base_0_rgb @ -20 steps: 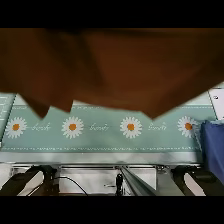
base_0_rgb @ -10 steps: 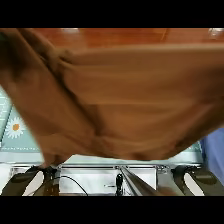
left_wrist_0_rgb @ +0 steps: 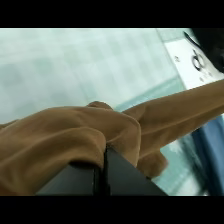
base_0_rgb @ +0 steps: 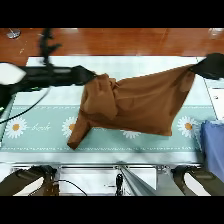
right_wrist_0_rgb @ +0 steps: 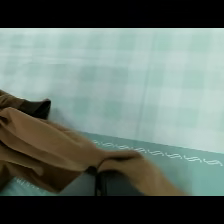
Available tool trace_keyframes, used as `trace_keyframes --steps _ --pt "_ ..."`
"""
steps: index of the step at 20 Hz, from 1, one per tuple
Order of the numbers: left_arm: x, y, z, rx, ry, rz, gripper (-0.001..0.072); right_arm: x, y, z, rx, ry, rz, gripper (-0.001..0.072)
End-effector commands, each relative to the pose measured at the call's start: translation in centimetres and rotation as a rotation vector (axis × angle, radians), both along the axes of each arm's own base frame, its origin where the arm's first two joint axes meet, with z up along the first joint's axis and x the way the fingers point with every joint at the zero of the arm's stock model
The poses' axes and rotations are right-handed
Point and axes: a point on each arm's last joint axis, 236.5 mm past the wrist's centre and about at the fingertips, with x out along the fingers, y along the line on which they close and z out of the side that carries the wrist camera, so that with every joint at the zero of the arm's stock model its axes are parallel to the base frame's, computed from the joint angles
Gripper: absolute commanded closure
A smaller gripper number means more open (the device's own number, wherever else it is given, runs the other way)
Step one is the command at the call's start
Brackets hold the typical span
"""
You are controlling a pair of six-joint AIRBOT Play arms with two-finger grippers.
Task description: Fold the shirts.
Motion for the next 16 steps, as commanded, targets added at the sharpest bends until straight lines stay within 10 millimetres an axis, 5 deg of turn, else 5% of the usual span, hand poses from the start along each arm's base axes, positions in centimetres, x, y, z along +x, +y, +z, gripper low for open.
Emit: trace_keyframes --steps 1,5,6,7,8,9,10,11,13,15,16 --pt "5.2 -2.6 -5.7 0.042 0.036 0.045 0.0672 5.7 -1.4 -6.4 0.078 0.123 -0.087 0.0691" --pt "7.9 -4.2 -7.3 0.046 0.094 -0.017 0.0669 11.2 -1.3 -12.0 0.206 0.182 -0.164 0.0691" --pt "8.3 -4.2 -7.0 0.041 0.101 -0.029 0.0573 12.1 -0.9 -12.9 0.247 0.192 -0.177 0.0689" --pt "8.7 -4.1 -6.4 0.038 0.098 -0.040 0.0198 12.9 -0.6 -13.6 0.283 0.199 -0.190 0.0564" --pt "9.1 -3.6 -5.8 0.033 0.094 -0.039 0.0004 13.5 -0.2 -14.0 0.320 0.205 -0.199 0.0207" --pt "9.1 -2.7 -5.1 0.036 0.104 -0.050 0.0004 13.7 -0.4 -14.2 0.330 0.204 -0.199 0.0086" --pt "8.7 -1.3 -4.9 0.055 0.136 -0.073 0.0004 13.4 -1.5 -14.4 0.316 0.218 -0.208 0.0086" --pt "8.0 1.5 -5.4 0.122 0.183 -0.101 0.0005 12.4 -3.6 -14.6 0.301 0.267 -0.232 0.0086" --pt "5.7 10.3 -8.8 0.316 0.393 -0.052 0.0006 8.7 -8.1 -14.5 0.277 0.387 -0.246 0.0086" --pt "2.6 19.5 -12.1 0.454 0.611 0.099 0.0007 3.3 -13.4 -14.9 0.134 0.496 -0.275 0.0086" --pt "1.3 22.1 -13.1 0.437 0.676 0.186 0.0007 0.8 -15.6 -15.3 0.045 0.530 -0.309 0.0086"
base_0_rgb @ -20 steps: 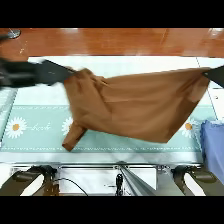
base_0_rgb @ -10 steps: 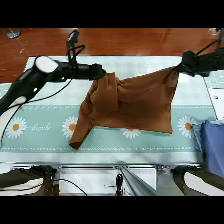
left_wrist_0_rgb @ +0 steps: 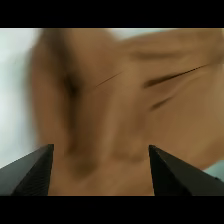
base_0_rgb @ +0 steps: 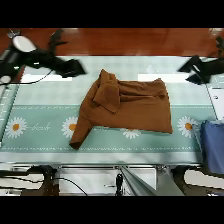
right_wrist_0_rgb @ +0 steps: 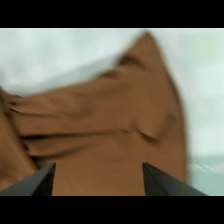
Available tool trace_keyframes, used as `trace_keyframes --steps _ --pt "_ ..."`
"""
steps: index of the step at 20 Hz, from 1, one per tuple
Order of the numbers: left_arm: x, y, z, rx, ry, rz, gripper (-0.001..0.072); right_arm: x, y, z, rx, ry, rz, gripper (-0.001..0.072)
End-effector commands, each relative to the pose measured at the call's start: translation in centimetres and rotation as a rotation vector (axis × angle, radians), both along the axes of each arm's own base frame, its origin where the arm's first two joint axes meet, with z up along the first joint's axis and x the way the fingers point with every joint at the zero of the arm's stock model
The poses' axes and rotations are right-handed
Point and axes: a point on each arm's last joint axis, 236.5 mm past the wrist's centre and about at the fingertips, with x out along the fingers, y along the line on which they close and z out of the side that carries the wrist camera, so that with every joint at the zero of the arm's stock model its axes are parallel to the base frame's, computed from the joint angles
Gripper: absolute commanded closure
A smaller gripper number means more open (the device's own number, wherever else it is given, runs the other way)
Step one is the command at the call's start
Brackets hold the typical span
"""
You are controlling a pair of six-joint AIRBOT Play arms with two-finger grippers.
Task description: Fold the shirts.
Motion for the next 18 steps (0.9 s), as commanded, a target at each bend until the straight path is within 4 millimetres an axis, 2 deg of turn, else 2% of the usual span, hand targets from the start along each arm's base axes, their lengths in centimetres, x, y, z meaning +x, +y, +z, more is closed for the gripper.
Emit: trace_keyframes --steps 1,2,3,5,8,9,11,13,18 --pt "-7.2 11.7 -4.6 0.144 0.315 0.222 0.0007 -9.1 -7.4 -1.6 -0.200 0.215 -0.034 0.0086" --pt "-9.6 12.4 -5.9 0.122 0.358 0.230 0.0007 -10.7 -8.1 -2.4 -0.213 0.215 -0.079 0.0086" --pt "-12.4 12.8 -7.4 0.093 0.411 0.225 0.0007 -11.8 -7.8 -3.4 -0.181 0.195 -0.123 0.0087" --pt "-16.6 11.6 -9.3 -0.044 0.495 0.239 0.0007 -13.3 -4.6 -5.4 -0.049 0.118 -0.141 0.0087" --pt "-21.1 9.1 -10.4 -0.229 0.592 0.218 0.0007 -15.1 0.7 -7.2 0.113 0.077 -0.070 0.0087" --pt "-21.8 8.9 -11.1 -0.234 0.607 0.229 0.0007 -15.5 1.6 -7.7 0.148 0.082 -0.062 0.0087" --pt "-21.6 7.3 -11.7 -0.275 0.574 0.218 0.0007 -15.9 2.7 -8.2 0.192 0.086 -0.057 0.0087" --pt "-21.3 5.3 -11.9 -0.304 0.523 0.162 0.0007 -16.0 3.0 -8.4 0.206 0.090 -0.057 0.0087" --pt "-20.5 1.8 -13.9 -0.183 0.446 0.057 0.0007 -16.3 3.3 -8.3 0.217 0.097 -0.050 0.0087"
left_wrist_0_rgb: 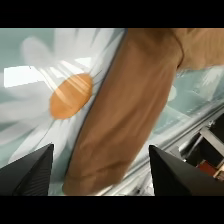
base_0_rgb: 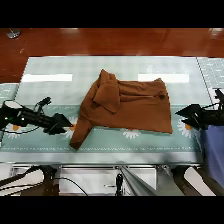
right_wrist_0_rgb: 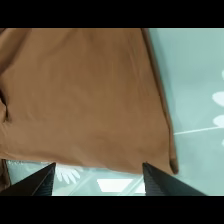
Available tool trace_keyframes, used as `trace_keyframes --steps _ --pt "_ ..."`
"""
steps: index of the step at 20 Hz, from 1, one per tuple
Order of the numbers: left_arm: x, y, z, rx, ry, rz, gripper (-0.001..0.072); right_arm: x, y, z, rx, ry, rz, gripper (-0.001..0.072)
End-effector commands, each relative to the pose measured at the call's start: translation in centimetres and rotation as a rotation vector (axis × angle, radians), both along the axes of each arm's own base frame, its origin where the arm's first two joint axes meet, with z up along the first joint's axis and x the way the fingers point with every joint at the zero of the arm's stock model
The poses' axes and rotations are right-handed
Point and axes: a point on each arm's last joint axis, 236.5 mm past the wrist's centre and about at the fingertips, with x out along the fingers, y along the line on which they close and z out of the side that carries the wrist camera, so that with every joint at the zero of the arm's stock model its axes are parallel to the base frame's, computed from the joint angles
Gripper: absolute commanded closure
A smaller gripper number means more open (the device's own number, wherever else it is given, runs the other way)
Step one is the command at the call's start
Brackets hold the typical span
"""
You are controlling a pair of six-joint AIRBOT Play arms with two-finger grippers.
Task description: Fold the shirts.
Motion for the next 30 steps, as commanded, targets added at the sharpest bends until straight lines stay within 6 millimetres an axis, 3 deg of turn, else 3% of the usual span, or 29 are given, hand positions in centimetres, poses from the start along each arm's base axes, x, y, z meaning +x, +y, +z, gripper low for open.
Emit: trace_keyframes --steps 1,7,8,9,11,14,19,21,24,30 --pt "0.6 -2.5 -1.5 0.056 -0.071 -0.062 0.0007 -0.4 0.7 0.1 0.027 0.001 0.012 0.0087" --pt "0.3 -6.0 -2.3 0.056 -0.093 -0.128 0.0030 -0.4 0.6 0.0 0.024 0.004 0.012 0.0087" --pt "0.3 -6.1 -2.3 0.054 -0.091 -0.131 0.0325 -0.6 0.2 -0.3 0.002 0.015 0.011 0.0087" --pt "0.1 -6.1 -2.2 0.048 -0.085 -0.135 0.0668 -1.2 -0.5 -1.0 -0.031 0.045 0.010 0.0087" --pt "0.2 -6.0 -1.9 0.042 -0.086 -0.134 0.0672 -3.6 -1.8 -2.5 -0.100 0.167 0.010 0.0087" --pt "1.0 -6.0 -1.5 0.042 -0.107 -0.134 0.0671 -6.9 -2.1 -4.6 -0.133 0.298 0.024 0.0087" --pt "2.1 -6.2 -0.8 0.037 -0.133 -0.126 0.0672 -7.8 -0.2 -6.9 -0.075 0.343 0.028 0.0087" --pt "2.2 -6.4 -0.7 0.029 -0.134 -0.120 0.0672 -7.1 0.8 -7.5 -0.073 0.331 0.065 0.0087" --pt "2.3 -6.4 -0.6 0.027 -0.134 -0.118 0.0671 -3.2 2.6 -7.9 -0.034 0.247 0.031 0.0087" --pt "2.1 -6.5 -0.6 0.023 -0.128 -0.121 0.0672 0.8 5.0 -8.8 -0.043 0.216 0.070 0.0095"
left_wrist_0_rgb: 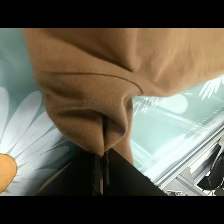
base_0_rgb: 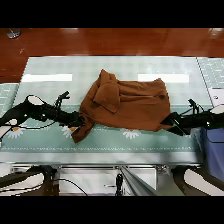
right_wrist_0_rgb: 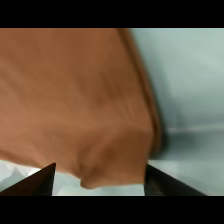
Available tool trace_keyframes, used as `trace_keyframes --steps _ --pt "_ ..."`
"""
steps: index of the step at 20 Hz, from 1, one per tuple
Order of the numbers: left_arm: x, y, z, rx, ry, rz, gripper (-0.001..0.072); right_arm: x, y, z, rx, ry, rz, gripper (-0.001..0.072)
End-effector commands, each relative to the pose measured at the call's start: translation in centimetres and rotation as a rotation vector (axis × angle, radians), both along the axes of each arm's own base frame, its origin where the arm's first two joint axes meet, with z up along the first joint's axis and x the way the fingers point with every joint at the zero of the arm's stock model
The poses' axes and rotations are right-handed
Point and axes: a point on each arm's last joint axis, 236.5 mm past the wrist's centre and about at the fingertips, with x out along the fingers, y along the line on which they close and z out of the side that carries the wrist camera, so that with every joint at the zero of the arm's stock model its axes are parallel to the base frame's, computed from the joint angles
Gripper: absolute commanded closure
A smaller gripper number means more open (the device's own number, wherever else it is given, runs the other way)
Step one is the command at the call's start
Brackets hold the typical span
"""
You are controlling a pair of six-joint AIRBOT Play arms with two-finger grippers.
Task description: Fold the shirts.
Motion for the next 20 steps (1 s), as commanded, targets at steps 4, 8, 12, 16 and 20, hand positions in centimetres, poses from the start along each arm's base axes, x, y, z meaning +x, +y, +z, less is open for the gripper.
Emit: trace_keyframes --steps 4,8,12,16,20 --pt "-0.1 0.0 0.0 0.002 0.032 0.028 0.0672 3.4 2.4 -0.2 -0.016 -0.061 0.048 0.0691" --pt "3.4 0.0 4.6 -0.035 -0.083 -0.002 0.0672 6.4 3.0 4.6 -0.005 -0.175 0.125 0.0692" --pt "13.6 0.7 22.5 -0.035 -0.604 0.010 0.0673 16.0 1.4 24.0 -0.123 -0.670 0.129 0.0692" --pt "15.9 3.3 42.2 0.099 -1.064 0.086 0.0673 14.7 1.9 45.3 -0.245 -1.142 0.150 0.0692" --pt "10.7 6.8 53.7 0.298 -1.364 0.145 0.0673 5.8 3.3 57.6 -0.370 -1.471 0.148 0.0692"
